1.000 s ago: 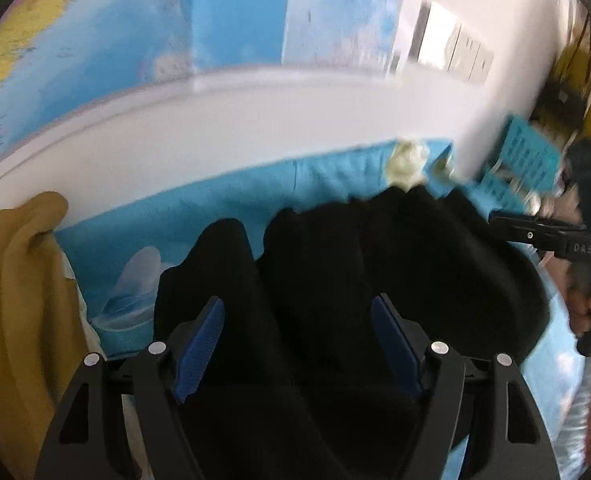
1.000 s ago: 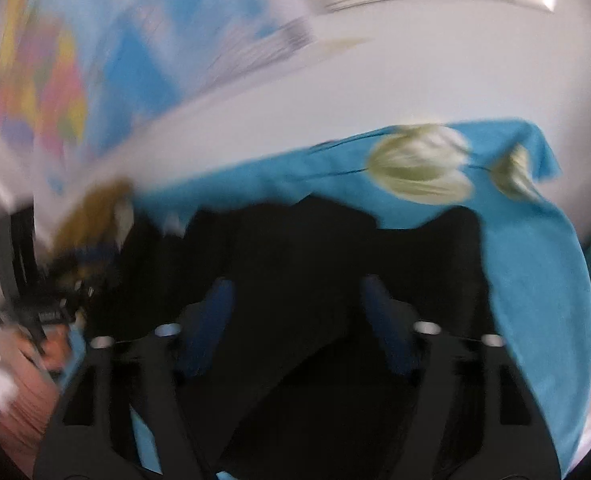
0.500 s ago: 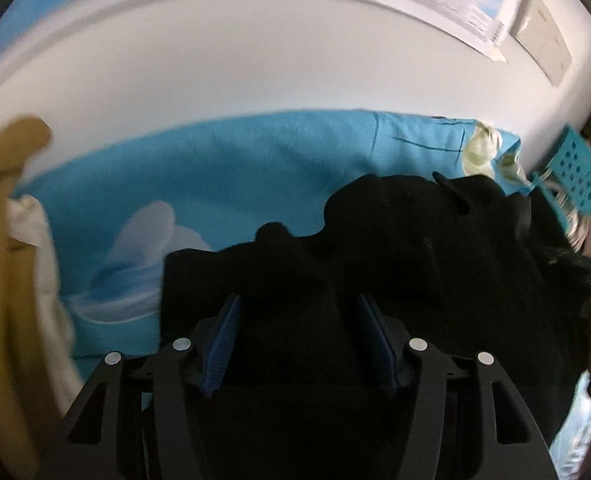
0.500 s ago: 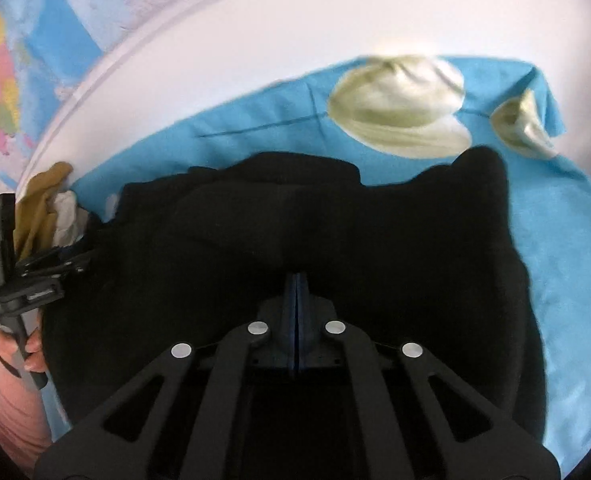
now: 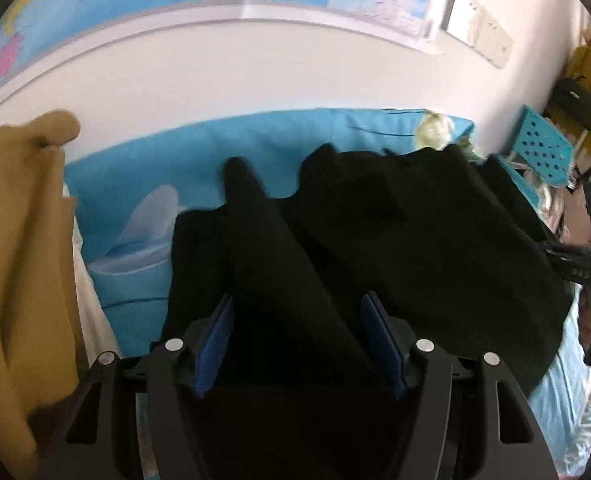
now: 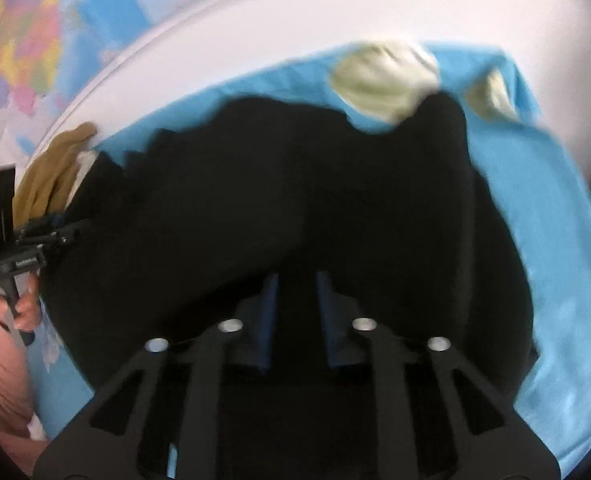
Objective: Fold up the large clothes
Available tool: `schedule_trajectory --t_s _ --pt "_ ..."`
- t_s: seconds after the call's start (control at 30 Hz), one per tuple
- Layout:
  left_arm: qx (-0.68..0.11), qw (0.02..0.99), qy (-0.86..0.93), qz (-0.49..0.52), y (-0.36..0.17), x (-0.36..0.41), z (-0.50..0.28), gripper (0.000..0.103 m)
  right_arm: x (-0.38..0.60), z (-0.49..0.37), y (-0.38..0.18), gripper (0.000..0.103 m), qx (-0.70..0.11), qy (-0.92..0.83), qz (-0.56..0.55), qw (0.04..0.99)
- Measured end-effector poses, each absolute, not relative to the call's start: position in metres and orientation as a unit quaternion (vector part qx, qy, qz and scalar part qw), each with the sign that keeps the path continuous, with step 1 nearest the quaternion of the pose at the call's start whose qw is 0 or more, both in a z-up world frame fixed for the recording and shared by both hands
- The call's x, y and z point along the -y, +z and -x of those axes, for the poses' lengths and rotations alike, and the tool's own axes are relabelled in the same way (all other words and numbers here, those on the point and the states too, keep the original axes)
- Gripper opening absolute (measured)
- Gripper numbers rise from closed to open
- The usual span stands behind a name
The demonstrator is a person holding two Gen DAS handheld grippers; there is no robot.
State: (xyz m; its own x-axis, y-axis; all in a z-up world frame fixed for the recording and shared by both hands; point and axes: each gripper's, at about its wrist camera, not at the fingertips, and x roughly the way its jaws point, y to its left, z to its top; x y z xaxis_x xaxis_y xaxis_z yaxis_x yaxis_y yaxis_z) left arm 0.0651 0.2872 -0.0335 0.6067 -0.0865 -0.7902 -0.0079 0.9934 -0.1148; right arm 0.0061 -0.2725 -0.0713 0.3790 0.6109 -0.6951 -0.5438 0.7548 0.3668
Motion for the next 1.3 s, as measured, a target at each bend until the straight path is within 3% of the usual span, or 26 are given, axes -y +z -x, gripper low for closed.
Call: schedule_trajectory --t_s 0.03,0.1,0.17,0.23,0.27,0.5,0.8,0.97,1.03,1.07,1.1,1.17,1.3 --pt "-0.444 0.894 -0.016 0.051 -0.033 -0.286 -0.065 0.063 0.277 -0.002 -0.067 0.021 -0.434 0.350 -0.048 0.829" --pt "-0.435 0.900 0.004 0.036 -0.023 -0.278 -0.059 0.064 0.292 0.017 -0.052 0.045 -0.414 0.364 -0.071 0.831" --pt "-0.406 0.913 0.006 0.028 -0.006 -0.274 -0.035 0.068 0.307 0.039 -0.039 0.060 -0.398 0.394 -0.095 0.823" --pt "-0.376 0.925 -0.013 0.049 0.008 -0.279 -0.007 0.075 0.325 0.060 -0.034 0.061 -0.390 0.413 -0.117 0.815" --pt "-0.364 0.929 -0.027 0.066 0.013 -0.283 0.013 0.075 0.336 0.071 -0.037 0.068 -0.391 0.429 -0.139 0.802" --pt "-0.382 0.898 -0.103 0.192 -0.014 -0.294 0.091 0.075 0.354 0.096 -0.090 0.071 -0.449 0.433 -0.235 0.745" --pt "-0.416 0.839 -0.111 0.332 -0.064 -0.307 0.053 0.075 0.337 0.065 -0.099 0.080 -0.424 0.379 -0.296 0.768" --pt "-0.400 0.819 -0.100 0.398 -0.071 -0.319 0.026 0.075 0.326 0.060 -0.099 0.080 -0.396 0.316 -0.309 0.805" --pt "-0.406 0.817 -0.079 0.403 -0.070 -0.319 0.019 0.067 0.324 0.056 -0.100 0.079 -0.389 0.305 -0.309 0.812" --pt "-0.408 0.818 -0.072 0.399 -0.069 -0.318 0.016 0.060 0.325 0.054 -0.102 0.063 -0.390 0.300 -0.309 0.814" --pt "-0.412 0.821 -0.065 0.390 -0.067 -0.315 0.014 0.055 0.326 0.050 -0.106 0.037 -0.395 0.303 -0.316 0.808" --pt "-0.413 0.824 -0.064 0.383 -0.062 -0.313 0.014 0.040 0.335 0.047 -0.108 0.022 -0.399 0.321 -0.335 0.791" --pt "-0.397 0.840 -0.088 0.360 -0.033 -0.303 0.030 0.031 0.352 0.070 -0.074 0.018 -0.365 0.369 -0.327 0.790"
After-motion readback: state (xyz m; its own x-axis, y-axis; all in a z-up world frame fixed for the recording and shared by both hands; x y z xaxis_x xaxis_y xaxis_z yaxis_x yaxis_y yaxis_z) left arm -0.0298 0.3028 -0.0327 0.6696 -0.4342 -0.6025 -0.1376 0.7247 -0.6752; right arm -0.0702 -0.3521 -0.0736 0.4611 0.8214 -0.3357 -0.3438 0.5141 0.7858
